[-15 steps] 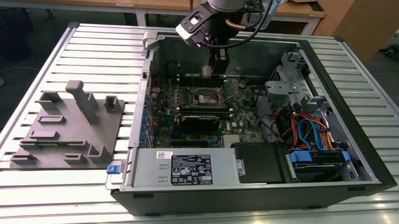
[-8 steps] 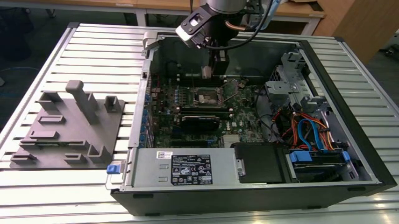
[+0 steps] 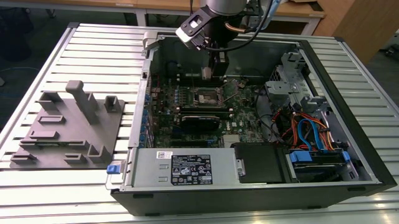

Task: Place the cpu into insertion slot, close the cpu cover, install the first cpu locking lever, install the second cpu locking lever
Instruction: 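Place the cpu into insertion slot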

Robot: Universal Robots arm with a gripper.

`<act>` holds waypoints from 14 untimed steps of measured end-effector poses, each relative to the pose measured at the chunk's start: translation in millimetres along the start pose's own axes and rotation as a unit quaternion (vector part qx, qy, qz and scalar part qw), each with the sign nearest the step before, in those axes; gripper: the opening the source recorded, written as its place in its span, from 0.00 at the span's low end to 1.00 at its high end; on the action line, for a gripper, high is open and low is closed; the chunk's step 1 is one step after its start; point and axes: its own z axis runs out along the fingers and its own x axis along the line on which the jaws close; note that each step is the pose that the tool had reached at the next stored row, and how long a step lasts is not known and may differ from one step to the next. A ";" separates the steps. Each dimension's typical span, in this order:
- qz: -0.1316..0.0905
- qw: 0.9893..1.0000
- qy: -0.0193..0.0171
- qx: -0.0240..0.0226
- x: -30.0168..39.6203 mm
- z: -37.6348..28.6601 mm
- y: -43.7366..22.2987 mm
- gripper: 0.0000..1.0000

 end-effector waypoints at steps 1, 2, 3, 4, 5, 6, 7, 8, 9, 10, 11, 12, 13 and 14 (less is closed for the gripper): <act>0.000 1.000 0.000 0.000 0.0 0.5 0.0 0.54; 0.000 1.000 0.000 0.000 0.0 1.0 0.0 0.54; 0.000 1.000 0.000 0.000 -0.1 1.5 0.0 0.54; 0.000 1.000 0.000 0.000 -0.2 2.0 0.0 0.54; 0.000 1.000 0.000 0.000 -0.3 2.4 0.0 0.54; 0.000 1.000 0.000 0.000 -0.6 2.6 0.0 0.54; 0.000 1.000 0.000 0.000 -0.8 2.9 0.0 0.54; 0.000 1.000 0.000 0.000 -1.1 3.3 0.0 0.54; 0.000 1.000 0.000 0.000 -1.5 3.6 0.0 0.54; 0.000 1.000 0.000 0.000 -1.8 4.0 0.0 0.54; 0.000 1.000 0.000 0.000 -2.1 4.3 0.0 0.54; 0.000 1.000 0.000 0.000 -2.4 4.7 0.0 0.54; 0.000 1.000 0.000 0.000 -2.6 5.2 0.0 0.54; 0.000 1.000 0.000 0.000 -2.7 5.7 0.0 0.54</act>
